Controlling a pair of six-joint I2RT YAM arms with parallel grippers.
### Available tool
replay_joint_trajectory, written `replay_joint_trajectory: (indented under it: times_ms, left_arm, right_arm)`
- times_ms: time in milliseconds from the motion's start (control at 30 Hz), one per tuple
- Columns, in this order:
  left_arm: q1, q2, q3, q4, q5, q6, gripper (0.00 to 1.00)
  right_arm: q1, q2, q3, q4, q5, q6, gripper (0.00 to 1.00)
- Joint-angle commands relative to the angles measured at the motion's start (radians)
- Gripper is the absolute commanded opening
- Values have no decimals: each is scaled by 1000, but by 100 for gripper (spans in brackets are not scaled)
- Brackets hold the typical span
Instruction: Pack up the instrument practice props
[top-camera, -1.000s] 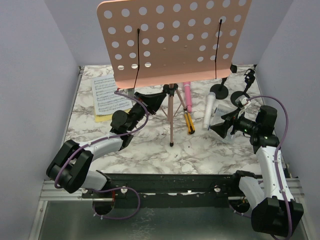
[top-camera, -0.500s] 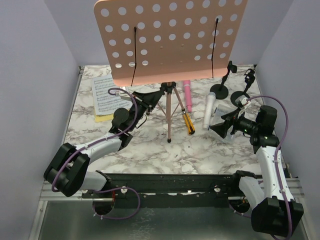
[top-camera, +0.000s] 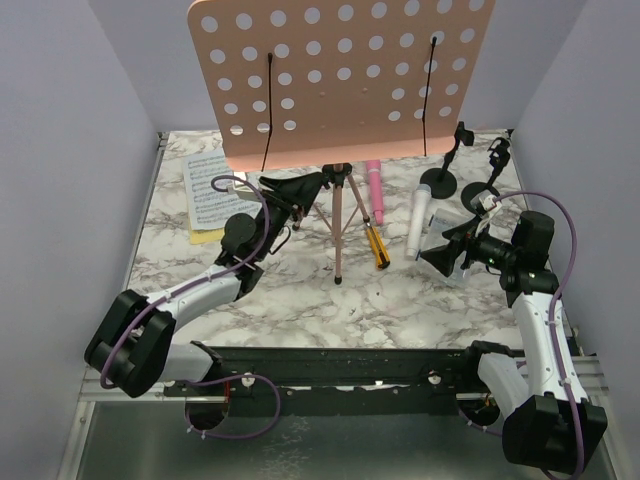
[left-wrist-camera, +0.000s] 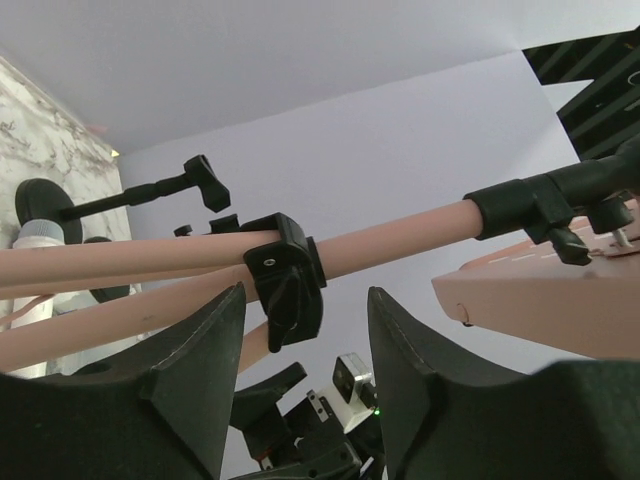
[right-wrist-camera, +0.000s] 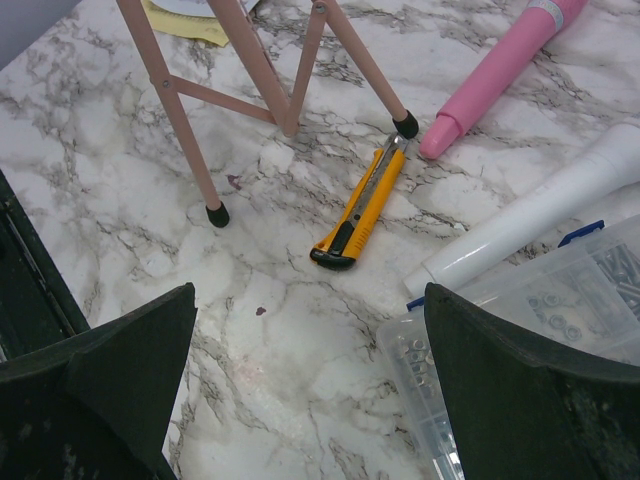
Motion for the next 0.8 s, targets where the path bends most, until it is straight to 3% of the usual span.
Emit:
replay_joint_trajectory:
  times_ms: [0,333,567,633,767]
  left_arm:
    - [3,-55,-15,-24,-31,50,55]
    - [7,-155,-116,-112,-58,276,69]
    - [8,-208,-155,-142,12,566,99]
    - [9,-227,-165,-141,61,662,99]
    - [8,-255,-165,-172,301,963,99]
  right_arm:
    - [-6,-12,-10,0,14,-18,99]
    - [-6,-16,-10,0,13,-19,100]
    - [-5,-17,-10,1,15,-18,99]
    - [-6,-16,-10,0,15,-17,100]
    - [-5,-16,-9,1,14,-18,99]
